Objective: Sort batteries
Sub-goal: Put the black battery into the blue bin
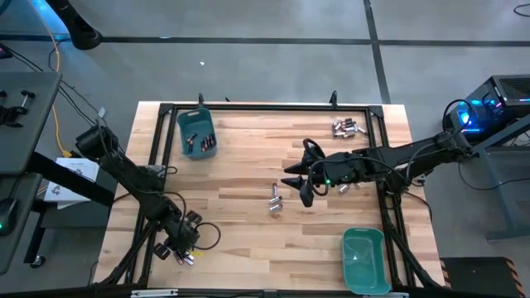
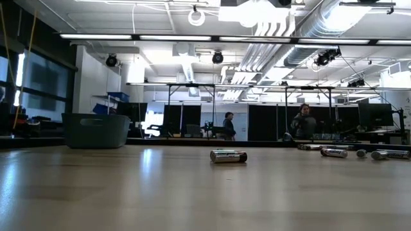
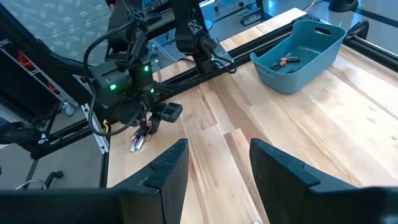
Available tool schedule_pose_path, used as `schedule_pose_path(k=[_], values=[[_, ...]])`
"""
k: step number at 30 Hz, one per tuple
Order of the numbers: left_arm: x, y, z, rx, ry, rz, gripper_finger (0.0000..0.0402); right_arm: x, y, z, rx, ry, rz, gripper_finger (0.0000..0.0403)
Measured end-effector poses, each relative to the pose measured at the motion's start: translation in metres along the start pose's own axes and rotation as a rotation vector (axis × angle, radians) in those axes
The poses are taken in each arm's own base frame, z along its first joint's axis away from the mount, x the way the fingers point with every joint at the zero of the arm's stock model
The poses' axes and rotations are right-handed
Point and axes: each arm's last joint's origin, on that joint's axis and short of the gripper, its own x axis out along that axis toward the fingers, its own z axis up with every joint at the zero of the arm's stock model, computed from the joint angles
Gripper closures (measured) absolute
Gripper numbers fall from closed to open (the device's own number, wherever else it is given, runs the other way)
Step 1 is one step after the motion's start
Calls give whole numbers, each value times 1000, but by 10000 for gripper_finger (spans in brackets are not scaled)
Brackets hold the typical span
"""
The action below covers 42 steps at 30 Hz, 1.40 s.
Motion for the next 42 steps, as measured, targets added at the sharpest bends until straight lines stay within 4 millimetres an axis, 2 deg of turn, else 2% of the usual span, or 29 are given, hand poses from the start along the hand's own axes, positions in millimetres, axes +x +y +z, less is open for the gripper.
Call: schedule_pose_path(k=[10, 15, 21, 26, 28, 30, 36, 38, 42], values=[[9, -6, -5, -9, 54, 89, 270, 0, 0, 0, 22, 0, 0, 238], [14, -6, -7, -45, 76, 113, 291, 0, 0, 0, 22, 0, 0, 238], [12, -4, -8, -254, 61, 140, 368, 0, 0, 0, 21, 0, 0, 238], [2, 3, -7, -556, 14, 163, 374, 0, 0, 0, 13, 0, 0, 238], [-8, 12, -11, -739, 4, 261, 374, 0, 0, 0, 9, 0, 0, 238], [-26, 18, -5, -916, -78, 337, 374, 0, 0, 0, -3, -1, 0, 238], [-105, 47, -1, -1284, -461, 609, 374, 1, -1, 2, -25, -13, -3, 238], [-129, 59, -10, -1376, -545, 679, 374, 1, -2, 2, -24, -17, -6, 238], [-162, 84, -36, -1569, -603, 713, 374, 2, -4, 4, -20, -21, -12, 238]])
